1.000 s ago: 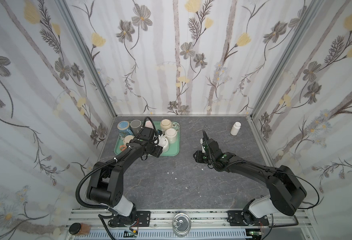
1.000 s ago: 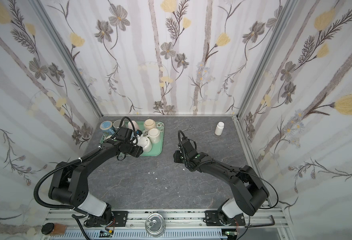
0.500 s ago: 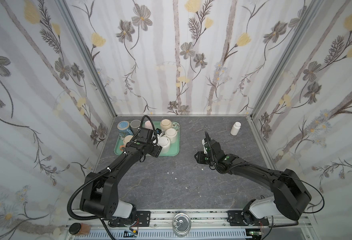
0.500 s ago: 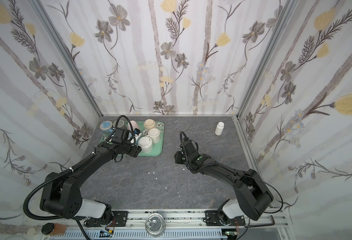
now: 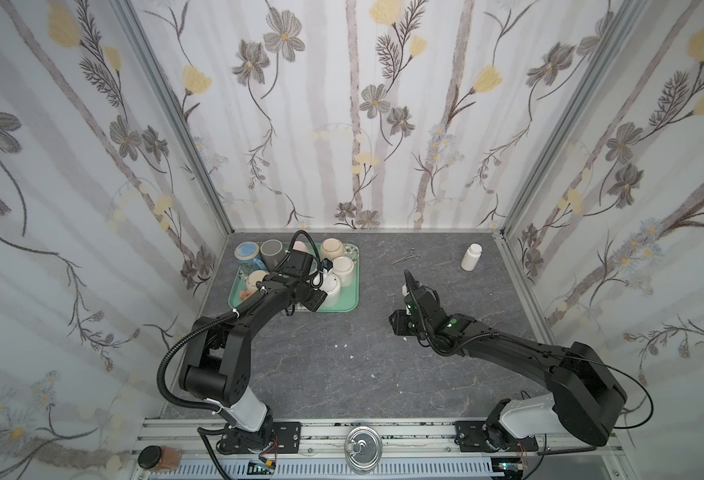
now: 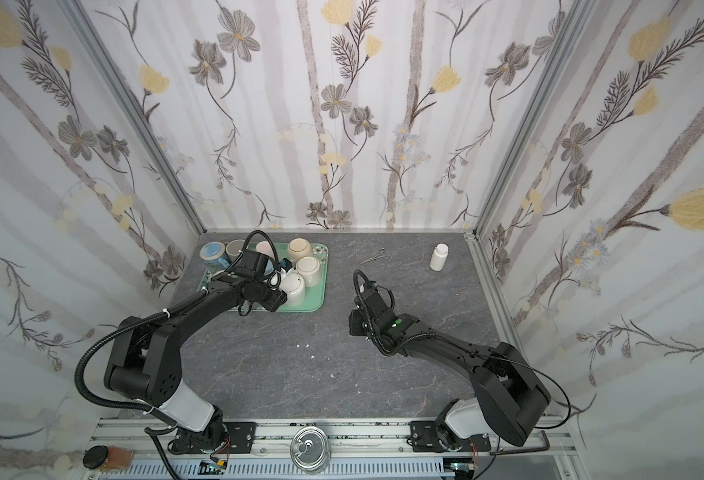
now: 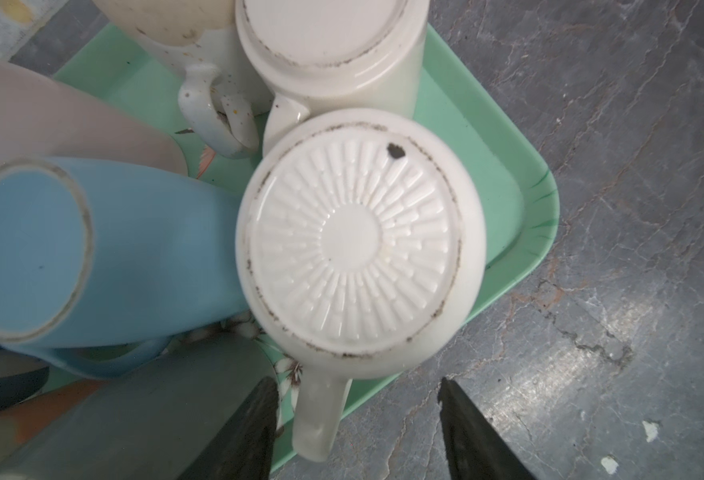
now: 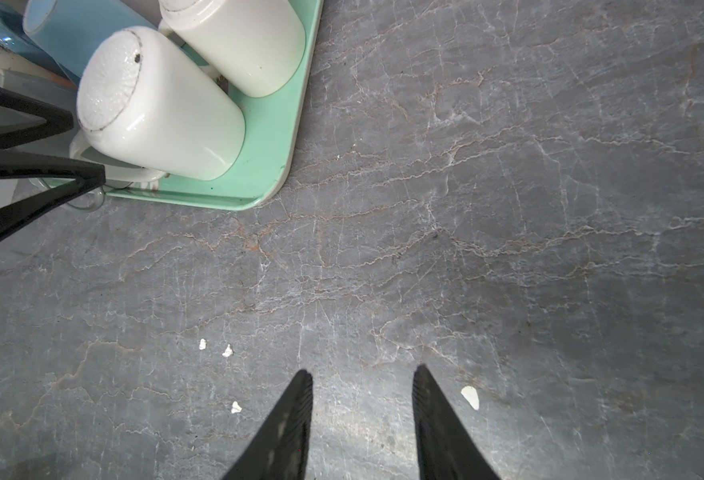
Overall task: Turn the mug right side up
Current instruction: 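Lower the left gripper onto the upside-down white mug's handle and close, then lift the white mug with the left gripper while the right gripper approaches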
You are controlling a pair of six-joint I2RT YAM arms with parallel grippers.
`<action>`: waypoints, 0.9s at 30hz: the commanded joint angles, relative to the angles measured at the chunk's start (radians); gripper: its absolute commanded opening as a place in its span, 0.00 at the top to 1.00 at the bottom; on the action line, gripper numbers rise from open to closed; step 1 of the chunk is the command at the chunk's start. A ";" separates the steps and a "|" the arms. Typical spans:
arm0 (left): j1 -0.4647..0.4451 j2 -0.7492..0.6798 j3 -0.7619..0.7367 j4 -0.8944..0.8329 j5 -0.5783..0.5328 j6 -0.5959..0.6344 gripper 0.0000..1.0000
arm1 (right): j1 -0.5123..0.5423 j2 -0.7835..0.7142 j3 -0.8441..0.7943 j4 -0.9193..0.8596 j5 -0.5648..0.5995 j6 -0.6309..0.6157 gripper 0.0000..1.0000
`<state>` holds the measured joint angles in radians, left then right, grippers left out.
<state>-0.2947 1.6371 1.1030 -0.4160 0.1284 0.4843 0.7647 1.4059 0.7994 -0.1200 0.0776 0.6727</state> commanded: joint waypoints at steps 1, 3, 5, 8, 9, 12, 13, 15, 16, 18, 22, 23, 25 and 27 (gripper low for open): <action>-0.001 0.032 0.019 -0.022 0.013 0.039 0.46 | 0.001 -0.013 -0.010 0.000 0.022 0.005 0.59; -0.001 0.045 0.023 -0.026 0.018 0.040 0.50 | 0.001 -0.018 -0.015 -0.001 0.025 0.005 0.59; -0.001 0.052 0.024 -0.026 0.024 0.043 0.58 | 0.002 -0.022 -0.017 -0.001 0.030 0.004 0.59; 0.000 0.054 0.023 -0.026 0.028 0.045 0.67 | 0.001 -0.022 -0.019 -0.001 0.034 0.001 0.59; 0.000 0.051 0.018 -0.024 0.028 0.046 0.70 | 0.001 -0.021 -0.019 -0.001 0.035 0.001 0.58; -0.001 0.037 0.005 -0.016 0.023 0.057 0.77 | 0.001 -0.021 -0.022 0.003 0.032 0.000 0.58; 0.000 0.030 0.000 -0.011 0.020 0.058 0.79 | 0.001 -0.022 -0.024 0.003 0.031 -0.001 0.58; -0.003 0.021 -0.010 -0.002 0.022 0.062 0.83 | 0.001 -0.025 -0.028 0.004 0.031 -0.001 0.58; -0.002 0.015 -0.013 0.000 0.020 0.063 0.86 | 0.001 -0.026 -0.030 0.005 0.031 0.000 0.58; -0.001 0.011 -0.017 0.003 0.013 0.063 0.97 | 0.001 -0.033 -0.035 0.006 0.037 0.000 0.58; -0.005 -0.007 -0.027 0.012 -0.019 0.060 1.00 | -0.001 -0.052 -0.039 0.000 0.049 0.000 0.58; -0.007 -0.017 -0.032 0.015 -0.025 0.060 1.00 | 0.000 -0.057 -0.039 -0.001 0.052 0.000 0.58; -0.008 -0.035 -0.041 0.017 -0.029 0.062 1.00 | 0.000 -0.072 -0.039 0.000 0.058 -0.001 0.58; -0.013 -0.061 -0.054 0.022 -0.034 0.060 1.00 | -0.002 -0.091 -0.039 0.001 0.071 0.000 0.58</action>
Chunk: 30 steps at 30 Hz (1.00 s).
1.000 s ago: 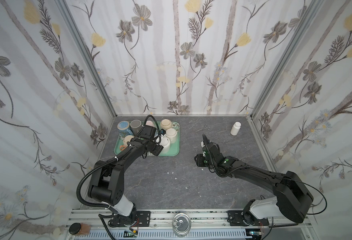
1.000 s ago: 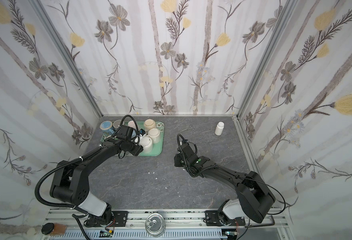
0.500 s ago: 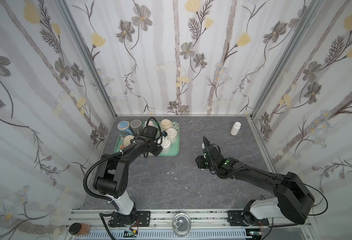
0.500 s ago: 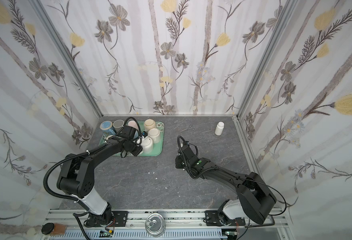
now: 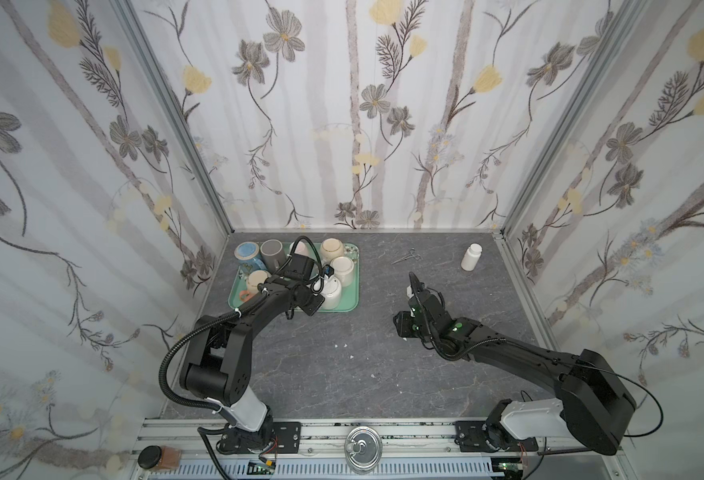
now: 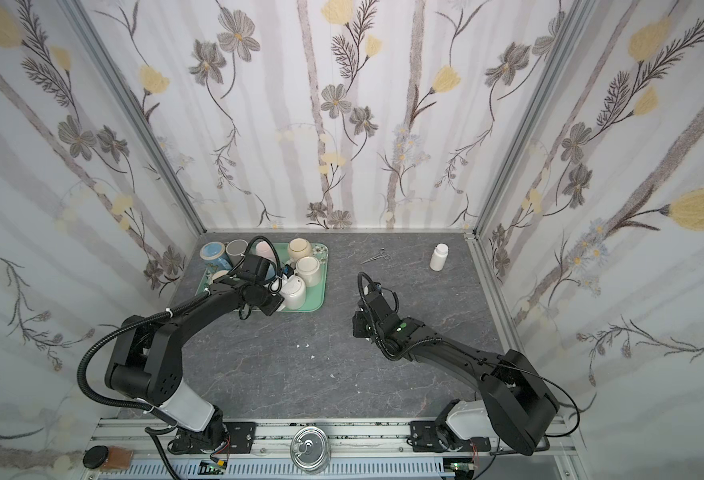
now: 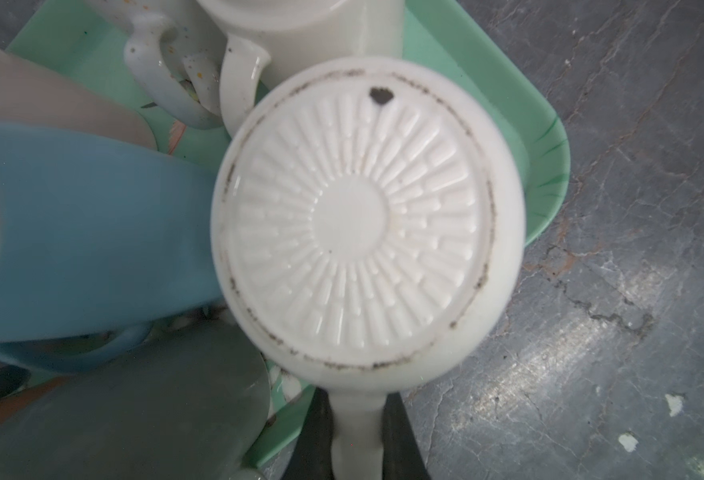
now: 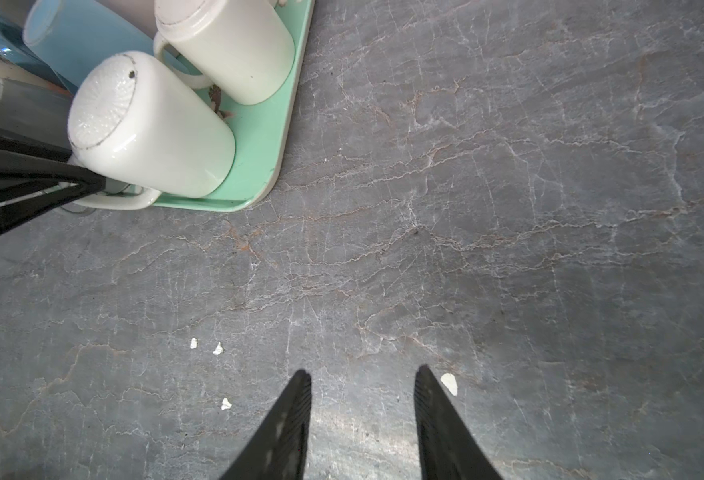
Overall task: Turn the mug right side up
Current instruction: 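Lift the white mug with the left gripper while the right gripper approaches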
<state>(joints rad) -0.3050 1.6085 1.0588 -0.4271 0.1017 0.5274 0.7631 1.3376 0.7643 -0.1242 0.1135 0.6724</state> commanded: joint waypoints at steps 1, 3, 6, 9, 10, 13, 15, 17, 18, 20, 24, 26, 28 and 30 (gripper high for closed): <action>-0.007 -0.045 -0.016 0.037 -0.013 0.015 1.00 | -0.002 -0.032 -0.033 0.005 0.041 0.000 0.58; -0.013 -0.081 -0.034 0.051 -0.027 0.005 1.00 | -0.006 -0.057 -0.039 0.010 0.055 0.000 0.59; -0.015 -0.129 -0.062 0.077 -0.039 -0.028 1.00 | -0.013 -0.096 -0.051 0.019 0.077 0.011 0.59; -0.016 -0.169 -0.096 0.118 -0.066 -0.121 1.00 | -0.022 -0.139 -0.066 0.030 0.109 0.037 0.59; -0.016 -0.183 -0.111 0.135 -0.070 -0.157 1.00 | -0.022 -0.154 -0.073 0.042 0.110 0.040 0.58; -0.016 -0.232 -0.159 0.194 -0.050 -0.240 1.00 | -0.023 -0.192 -0.091 0.087 0.102 0.054 0.59; -0.017 -0.269 -0.187 0.238 -0.025 -0.292 1.00 | -0.022 -0.205 -0.096 0.117 0.089 0.060 0.59; -0.016 -0.301 -0.211 0.276 0.002 -0.341 1.00 | -0.023 -0.206 -0.101 0.146 0.067 0.064 0.59; -0.016 -0.315 -0.221 0.294 0.013 -0.362 1.00 | -0.024 -0.204 -0.103 0.164 0.055 0.067 0.59; -0.015 -0.345 -0.250 0.343 0.039 -0.412 1.00 | -0.024 -0.190 -0.102 0.199 0.020 0.079 0.59; -0.014 -0.410 -0.298 0.439 0.097 -0.505 1.00 | -0.024 -0.159 -0.105 0.285 -0.064 0.106 0.59; -0.015 -0.434 -0.315 0.494 0.126 -0.554 1.00 | -0.024 -0.141 -0.101 0.342 -0.111 0.111 0.59; -0.014 -0.457 -0.333 0.555 0.157 -0.612 1.00 | -0.022 -0.114 -0.094 0.405 -0.172 0.112 0.59; -0.015 -0.474 -0.356 0.619 0.174 -0.664 1.00 | -0.024 -0.074 -0.076 0.452 -0.225 0.121 0.59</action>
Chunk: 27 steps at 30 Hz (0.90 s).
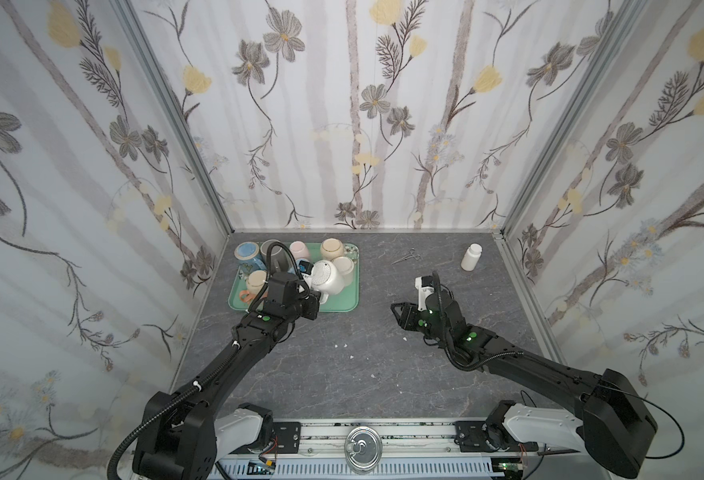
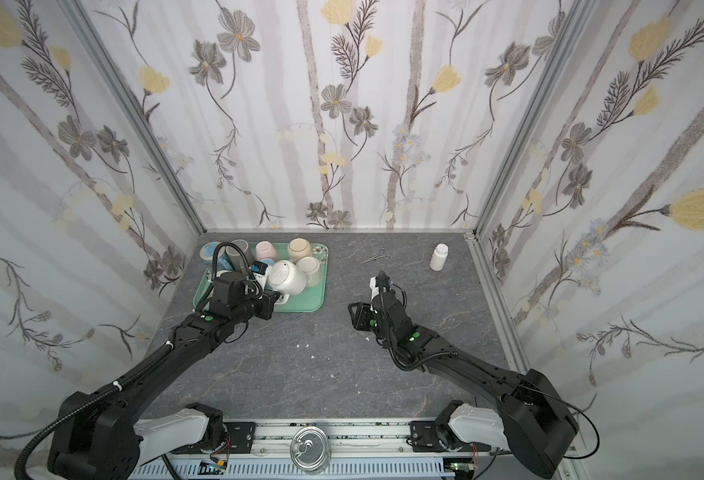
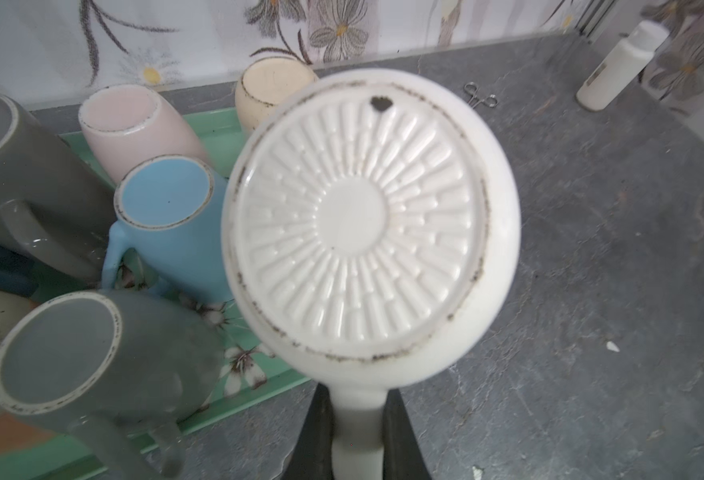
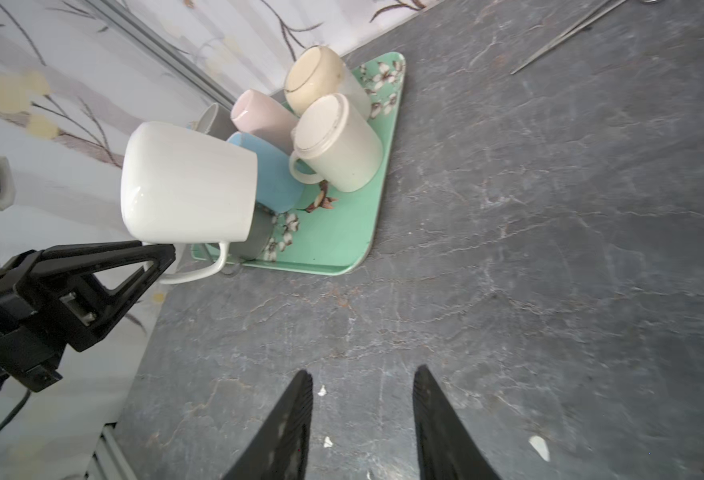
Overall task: Turn the mug right side up
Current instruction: 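Lift the white mug with the left gripper while the right gripper approaches, then grasp the white mug's handle with the right gripper from the left gripper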
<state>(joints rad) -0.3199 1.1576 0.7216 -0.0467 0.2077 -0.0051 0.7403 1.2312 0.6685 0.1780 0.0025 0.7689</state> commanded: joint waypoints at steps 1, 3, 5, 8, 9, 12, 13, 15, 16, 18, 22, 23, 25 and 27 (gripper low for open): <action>0.000 -0.024 -0.026 0.256 0.070 -0.147 1.00 | 0.000 0.056 0.037 0.159 -0.134 0.030 0.59; 0.000 -0.021 -0.028 0.276 0.092 -0.171 1.00 | -0.001 0.099 0.069 0.171 -0.161 0.046 0.59; 0.000 -0.020 -0.025 0.298 0.130 -0.207 1.00 | 0.000 0.130 0.077 0.204 -0.189 0.066 0.59; 0.000 -0.034 -0.022 0.364 0.189 -0.299 1.00 | 0.000 0.153 0.116 0.260 -0.225 0.084 0.59; 0.001 -0.038 -0.023 0.396 0.212 -0.328 1.00 | 0.000 0.158 0.122 0.272 -0.235 0.085 0.59; 0.000 -0.047 -0.023 0.487 0.273 -0.435 1.00 | 0.000 0.162 0.138 0.312 -0.267 0.084 0.59; 0.000 -0.048 -0.022 0.518 0.290 -0.467 1.00 | -0.001 0.160 0.141 0.331 -0.279 0.084 0.59; 0.000 -0.051 -0.022 0.572 0.318 -0.522 1.00 | -0.004 0.159 0.148 0.366 -0.301 0.084 0.58; 0.000 -0.053 -0.021 0.595 0.331 -0.547 1.00 | -0.007 0.157 0.156 0.382 -0.314 0.086 0.58; 0.001 -0.055 -0.016 0.633 0.357 -0.591 1.00 | -0.009 0.159 0.171 0.401 -0.332 0.087 0.57; 0.001 -0.046 -0.007 0.715 0.422 -0.684 1.00 | -0.020 0.160 0.208 0.438 -0.374 0.087 0.56; 0.001 -0.045 -0.007 0.737 0.436 -0.706 1.00 | -0.023 0.161 0.220 0.444 -0.382 0.083 0.56; 0.000 -0.036 -0.012 0.801 0.464 -0.762 1.00 | -0.025 0.169 0.247 0.442 -0.398 0.078 0.56; 0.000 -0.031 -0.017 0.853 0.480 -0.803 1.00 | -0.026 0.182 0.269 0.438 -0.413 0.078 0.56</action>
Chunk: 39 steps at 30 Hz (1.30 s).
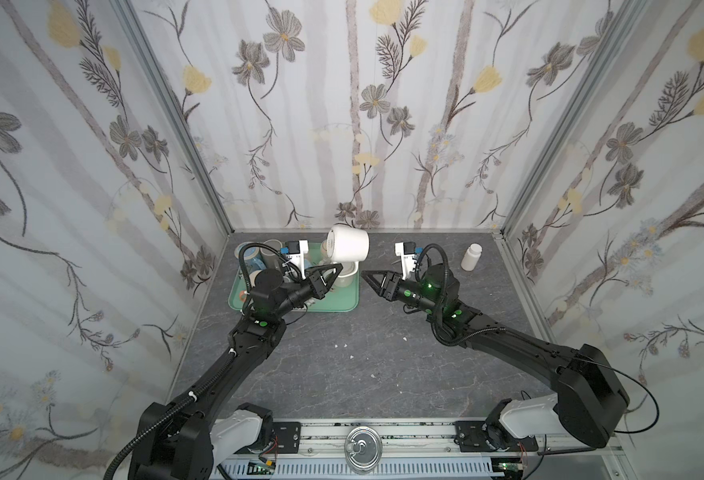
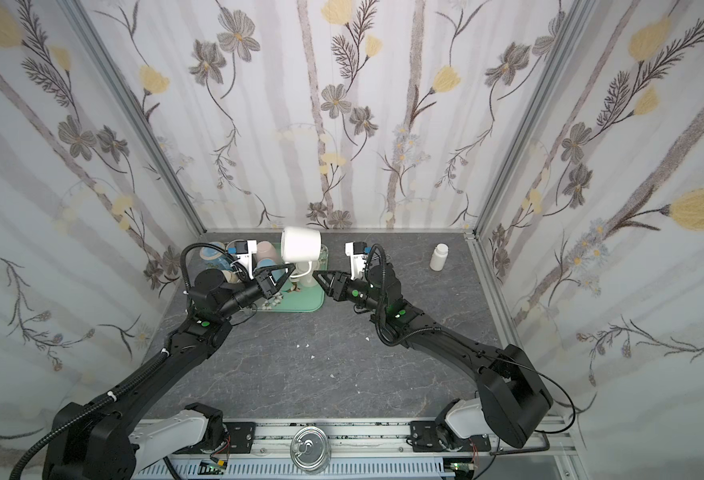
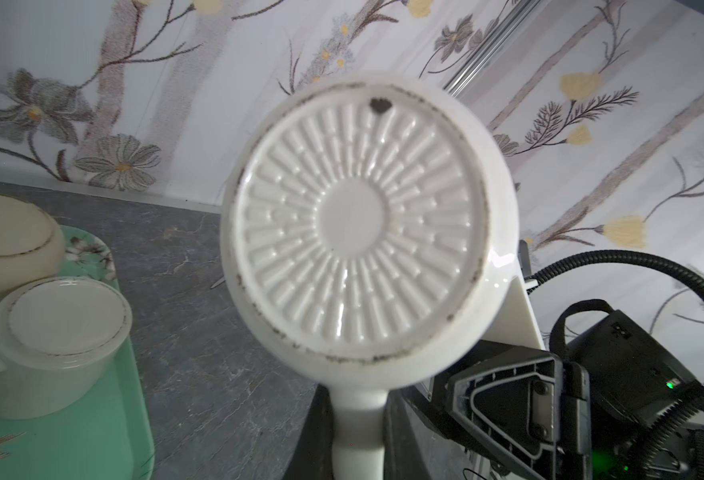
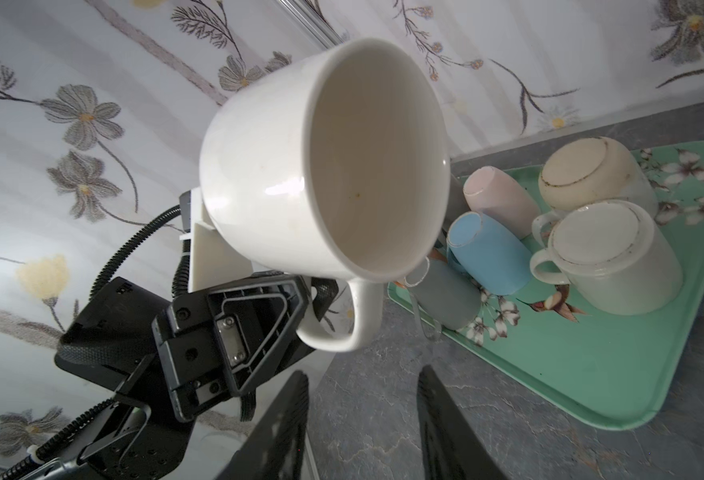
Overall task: Turn the mug right side up
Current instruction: 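Grasp the white mug's handle with the right gripper from the left gripper, then carry the upright white mug away with the right gripper while the left gripper releases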
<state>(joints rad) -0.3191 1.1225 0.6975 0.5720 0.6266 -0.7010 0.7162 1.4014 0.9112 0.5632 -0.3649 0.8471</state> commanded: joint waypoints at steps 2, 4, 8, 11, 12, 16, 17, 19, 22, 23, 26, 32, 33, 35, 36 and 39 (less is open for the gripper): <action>0.000 0.008 0.006 0.257 0.072 -0.129 1.00 | -0.003 0.023 0.048 0.064 -0.064 0.001 0.56; 0.000 0.014 0.006 0.281 0.089 -0.150 1.00 | -0.003 0.036 0.067 0.071 -0.079 0.009 0.56; 0.000 0.026 -0.005 0.346 0.111 -0.197 1.00 | -0.003 0.070 0.110 0.091 -0.107 0.026 0.60; -0.001 0.036 -0.006 0.359 0.127 -0.211 1.00 | -0.003 0.088 0.133 0.121 -0.125 0.039 0.66; -0.001 0.039 -0.007 0.359 0.129 -0.213 1.00 | -0.002 0.095 0.141 0.133 -0.135 0.044 0.69; 0.000 0.047 -0.012 0.355 0.137 -0.212 1.00 | -0.003 0.107 0.153 0.160 -0.154 0.053 0.96; 0.000 0.048 -0.011 0.353 0.139 -0.210 1.00 | -0.003 0.107 0.153 0.159 -0.151 0.053 1.00; -0.001 0.052 -0.010 0.336 0.140 -0.201 1.00 | -0.005 0.102 0.153 0.134 -0.141 0.051 1.00; -0.001 0.052 -0.007 0.308 0.155 -0.178 0.78 | -0.015 0.079 0.146 0.088 -0.114 0.023 1.00; 0.000 0.051 -0.005 0.294 0.158 -0.168 0.66 | -0.020 0.064 0.139 0.074 -0.108 0.006 1.00; 0.000 0.048 0.004 0.253 0.167 -0.140 0.47 | -0.047 0.020 0.115 0.030 -0.084 -0.040 1.00; 0.001 0.033 0.021 0.104 0.136 -0.025 0.37 | -0.145 -0.056 0.084 -0.125 -0.024 -0.116 1.00; 0.001 0.032 0.030 0.058 0.117 0.008 0.37 | -0.163 -0.068 0.087 -0.187 0.011 -0.142 1.00; 0.001 0.033 0.057 -0.053 0.069 0.079 0.37 | -0.204 -0.080 0.101 -0.345 0.128 -0.202 1.00; 0.001 0.038 0.072 -0.107 0.042 0.111 0.37 | -0.225 -0.079 0.109 -0.416 0.188 -0.221 1.00; 0.002 0.065 0.120 -0.256 -0.052 0.195 0.40 | -0.297 -0.064 0.112 -0.587 0.349 -0.292 1.00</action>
<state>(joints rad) -0.3187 1.1717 0.7837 0.4931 0.6762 -0.6312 0.4610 1.3338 1.0134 0.1600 -0.2367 0.6621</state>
